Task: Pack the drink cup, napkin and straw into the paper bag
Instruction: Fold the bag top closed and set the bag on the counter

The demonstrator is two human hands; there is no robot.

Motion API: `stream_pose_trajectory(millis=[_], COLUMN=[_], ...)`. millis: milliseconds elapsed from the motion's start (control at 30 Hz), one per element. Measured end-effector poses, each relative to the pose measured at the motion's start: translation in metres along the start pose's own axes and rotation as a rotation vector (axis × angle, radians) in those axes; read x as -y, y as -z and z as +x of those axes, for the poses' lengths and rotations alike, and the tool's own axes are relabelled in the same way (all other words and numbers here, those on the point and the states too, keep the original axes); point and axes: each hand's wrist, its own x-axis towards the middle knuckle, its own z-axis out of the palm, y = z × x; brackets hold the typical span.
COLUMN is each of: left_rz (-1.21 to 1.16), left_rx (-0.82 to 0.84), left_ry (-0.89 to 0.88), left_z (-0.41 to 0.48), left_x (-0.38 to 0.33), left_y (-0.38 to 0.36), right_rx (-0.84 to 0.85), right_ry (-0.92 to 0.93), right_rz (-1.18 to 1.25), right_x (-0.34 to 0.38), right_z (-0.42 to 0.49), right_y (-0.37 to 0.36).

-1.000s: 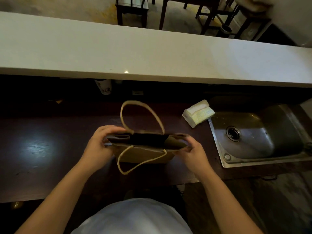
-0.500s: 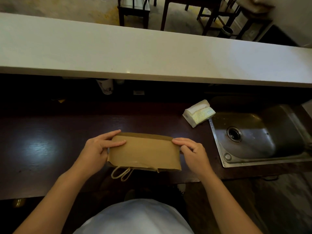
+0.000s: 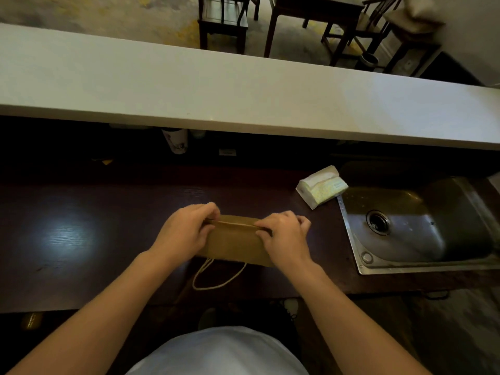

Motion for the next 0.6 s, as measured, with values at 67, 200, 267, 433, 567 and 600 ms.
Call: stream_pose_trajectory(millis=[67,200,267,433,567,600], left_rz=[0.01,0.078,0.082,0.001,-0.077,-0.104], left_rx=[0.002,0.065,0.072,0.012,-0.031,-0.04], left_ry=[-0.027,-0.043,-0.039,-0.006,0.108,0.144], left_z=[0.008,0.019,0.022,0.014,0.005,0.004], left_x=[-0.006,-0.015,-0.011,0.015,0.038,0.042], left_y=[-0.005,-0.015,-0.014,0.002,0.007,0.007], right_rx=[0.001,0.052,0.053,0.006,0.002,-0.001], right_ry=[0.066,0.168,0.17,0.105,0.027,0.004], right_rz=[-0.016,-0.052,-0.043,-0.033,0.013,0.026], right_x=[0.015,0.038,0.034,-0.003,-0.026,-0.03], right_z=[0.005,0.012,0.015,0.011,0.007,0.007], right_y=[-0.007,-0.019,-0.019,-0.004,0.005,0.005])
